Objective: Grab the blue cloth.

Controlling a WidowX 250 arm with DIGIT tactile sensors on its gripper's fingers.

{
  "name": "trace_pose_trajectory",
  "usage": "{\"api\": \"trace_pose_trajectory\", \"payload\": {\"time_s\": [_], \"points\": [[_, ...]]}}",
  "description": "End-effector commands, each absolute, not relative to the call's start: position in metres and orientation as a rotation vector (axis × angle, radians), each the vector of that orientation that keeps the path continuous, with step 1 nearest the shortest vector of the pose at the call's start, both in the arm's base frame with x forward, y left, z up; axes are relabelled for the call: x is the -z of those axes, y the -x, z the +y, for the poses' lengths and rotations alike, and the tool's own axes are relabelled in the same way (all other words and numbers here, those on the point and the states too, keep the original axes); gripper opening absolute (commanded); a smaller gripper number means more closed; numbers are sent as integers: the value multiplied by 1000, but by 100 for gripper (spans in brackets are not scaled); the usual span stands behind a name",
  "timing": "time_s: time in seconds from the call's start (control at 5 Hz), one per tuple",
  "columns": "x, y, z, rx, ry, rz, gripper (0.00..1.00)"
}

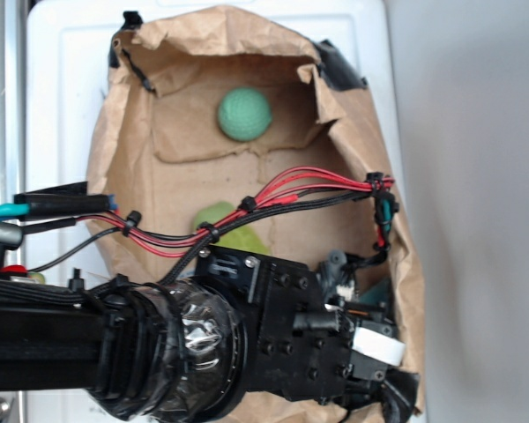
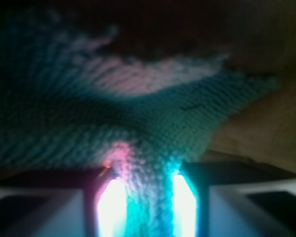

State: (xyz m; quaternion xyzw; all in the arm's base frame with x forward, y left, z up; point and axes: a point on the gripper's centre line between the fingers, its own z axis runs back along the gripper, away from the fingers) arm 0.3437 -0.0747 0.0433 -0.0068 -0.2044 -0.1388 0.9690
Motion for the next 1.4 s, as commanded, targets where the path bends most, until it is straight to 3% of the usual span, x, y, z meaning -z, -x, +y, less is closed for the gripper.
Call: {"api": "trace_pose_trajectory", "payload": {"time_s": [0.0,0.6,0.8,1.0,1.2], "points": [[-133,-328,-40,230,96,-497,0],[-201,-274,8,97,38,-471,0],[-229,-265,15,59,58,-482,0],[-246,-270,17,21,83,-468,0],[-249,-267,12,18,0,-494,0]]}}
